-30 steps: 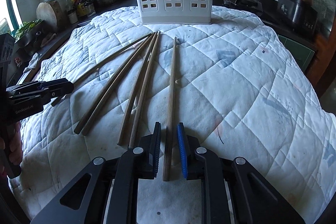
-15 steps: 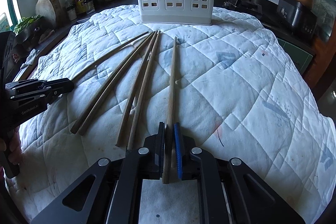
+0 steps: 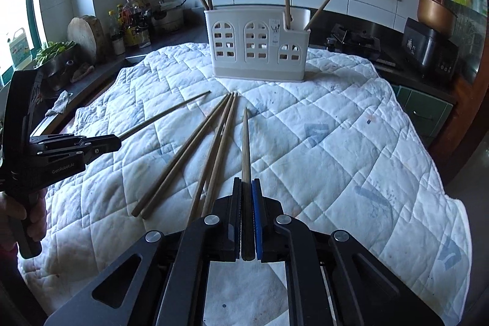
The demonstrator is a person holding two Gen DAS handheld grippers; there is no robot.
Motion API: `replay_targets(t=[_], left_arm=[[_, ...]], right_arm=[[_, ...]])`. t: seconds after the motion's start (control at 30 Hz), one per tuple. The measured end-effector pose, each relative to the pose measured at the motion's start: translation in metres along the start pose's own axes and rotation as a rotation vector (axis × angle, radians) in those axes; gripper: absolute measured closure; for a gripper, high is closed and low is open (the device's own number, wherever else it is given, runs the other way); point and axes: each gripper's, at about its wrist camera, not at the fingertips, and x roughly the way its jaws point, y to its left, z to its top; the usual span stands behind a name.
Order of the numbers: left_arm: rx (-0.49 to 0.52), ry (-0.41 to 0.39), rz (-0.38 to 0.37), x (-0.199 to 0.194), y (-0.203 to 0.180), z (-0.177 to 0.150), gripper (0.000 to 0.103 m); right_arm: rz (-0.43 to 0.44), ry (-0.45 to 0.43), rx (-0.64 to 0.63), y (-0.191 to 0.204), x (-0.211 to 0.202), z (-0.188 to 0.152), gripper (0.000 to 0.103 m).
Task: Organize utensils
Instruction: 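Close the left tool on a chopstick and lift while the right tool grasps another, then carry the left tool's chopstick over the caddy while the right tool carries its chopstick there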
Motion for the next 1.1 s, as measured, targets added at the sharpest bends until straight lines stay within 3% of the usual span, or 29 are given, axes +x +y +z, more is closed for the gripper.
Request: replay_targets(t=[0.33, 0.6, 1.1], left_arm=[[0.01, -0.107, -0.031, -0.032, -0.005, 0.025, 0.098], [0.036, -0.123, -0.045, -0.044, -0.009, 0.047, 0.098], [0.131, -0.147, -0.059, -0.054, -0.025, 0.109, 0.098]], right_arm=[[0.032, -0.095, -0.033, 0.0, -0.028, 0.045, 0.096], [0.061, -0.115, -0.045, -0.014, -0.044, 0.089, 0.096], [-0.01, -0.135, -0.044, -0.057, -0.05, 0.177, 0.096]])
